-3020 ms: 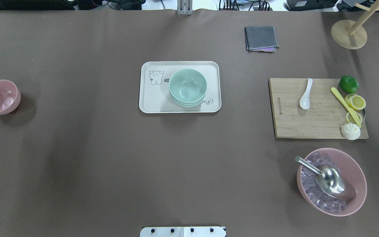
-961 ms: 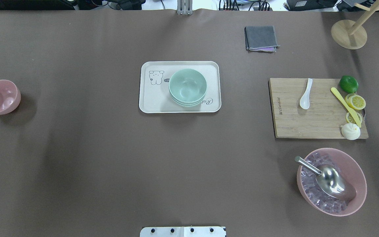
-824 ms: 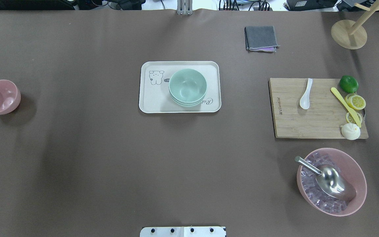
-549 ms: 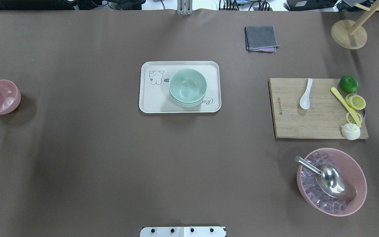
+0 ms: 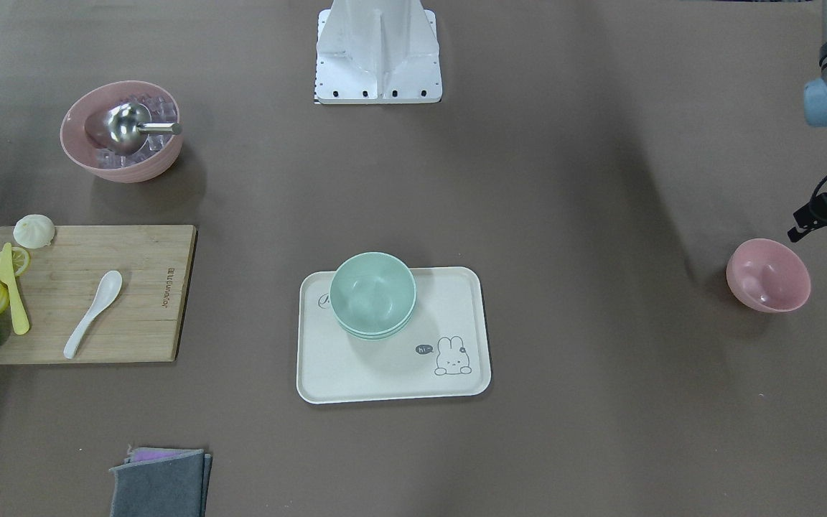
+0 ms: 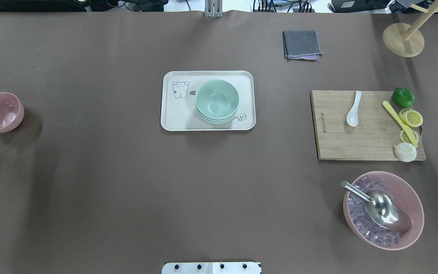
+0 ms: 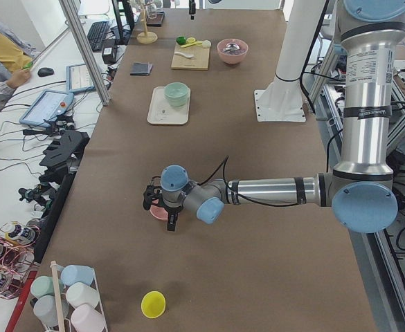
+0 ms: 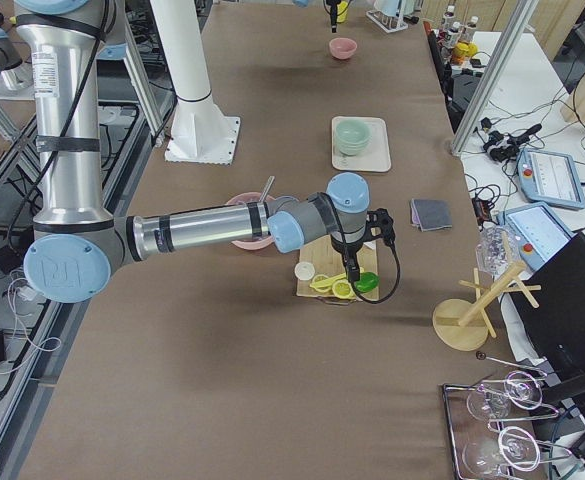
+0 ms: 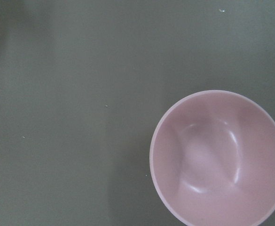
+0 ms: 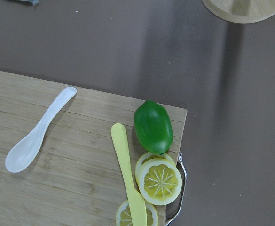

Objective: Stack pink bowl on green and place spoon

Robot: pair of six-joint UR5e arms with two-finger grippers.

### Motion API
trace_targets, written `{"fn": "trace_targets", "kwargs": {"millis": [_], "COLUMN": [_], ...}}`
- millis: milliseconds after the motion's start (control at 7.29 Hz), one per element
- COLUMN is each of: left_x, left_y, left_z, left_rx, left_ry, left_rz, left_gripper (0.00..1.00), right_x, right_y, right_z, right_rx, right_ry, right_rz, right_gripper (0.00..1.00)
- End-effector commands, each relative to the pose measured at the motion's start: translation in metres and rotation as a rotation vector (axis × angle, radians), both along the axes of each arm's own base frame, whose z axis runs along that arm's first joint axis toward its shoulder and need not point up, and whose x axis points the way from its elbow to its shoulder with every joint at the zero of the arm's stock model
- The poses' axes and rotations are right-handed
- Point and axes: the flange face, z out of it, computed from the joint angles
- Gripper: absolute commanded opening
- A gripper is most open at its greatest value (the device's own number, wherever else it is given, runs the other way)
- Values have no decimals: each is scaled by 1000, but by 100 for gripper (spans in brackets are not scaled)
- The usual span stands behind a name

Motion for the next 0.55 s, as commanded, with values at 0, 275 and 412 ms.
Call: {"fn": "trace_targets", "kwargs": {"millis": [0, 275, 412], "left_x": [22, 25, 27], "left_y": [-21, -28, -33], "left_z": [5, 19, 25], "left_rx": [-16, -40, -49], "left_ry": [-4, -14, -15], "left_rz": [21, 24, 23], "left_gripper": [89, 66, 54], "right_x": [-13, -16, -18], "right_y": [0, -1, -2], "right_z": [0, -1, -5], "right_rx": [-15, -13, -22], "right_ry": [3, 3, -3], "right_rz": [-8, -15, -4], "right_gripper": [100, 100, 100]}}
